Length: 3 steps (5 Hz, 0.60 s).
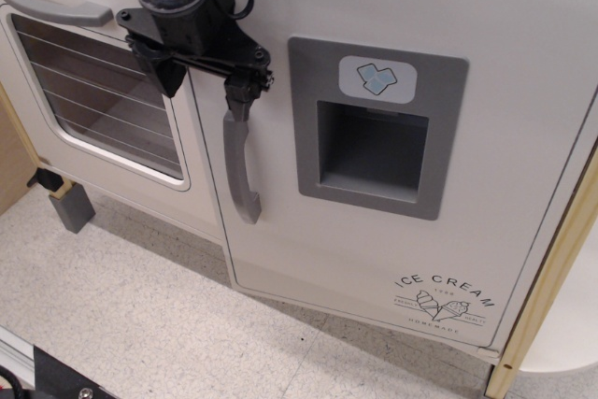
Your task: Close fridge
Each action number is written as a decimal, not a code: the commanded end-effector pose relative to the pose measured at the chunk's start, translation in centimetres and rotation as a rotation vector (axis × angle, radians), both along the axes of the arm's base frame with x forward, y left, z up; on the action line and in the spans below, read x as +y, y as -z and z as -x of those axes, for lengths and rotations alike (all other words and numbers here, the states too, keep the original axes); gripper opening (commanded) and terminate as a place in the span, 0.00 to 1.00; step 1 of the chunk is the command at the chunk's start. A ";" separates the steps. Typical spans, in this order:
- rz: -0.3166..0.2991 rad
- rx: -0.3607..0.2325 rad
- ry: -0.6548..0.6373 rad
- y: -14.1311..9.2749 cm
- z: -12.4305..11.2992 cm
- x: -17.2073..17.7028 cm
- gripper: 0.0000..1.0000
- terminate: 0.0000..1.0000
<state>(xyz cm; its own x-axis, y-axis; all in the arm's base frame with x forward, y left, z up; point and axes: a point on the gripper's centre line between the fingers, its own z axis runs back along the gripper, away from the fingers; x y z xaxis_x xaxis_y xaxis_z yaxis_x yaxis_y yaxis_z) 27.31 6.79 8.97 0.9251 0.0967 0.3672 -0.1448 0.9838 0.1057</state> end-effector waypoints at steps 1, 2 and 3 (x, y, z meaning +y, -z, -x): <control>-0.013 -0.072 -0.021 -1.5 -2.6 0.3 1.00 0.00; -0.003 -0.083 -0.035 -1.6 -3.6 0.5 1.00 0.00; 0.005 -0.090 -0.051 -1.8 -4.5 0.7 1.00 0.00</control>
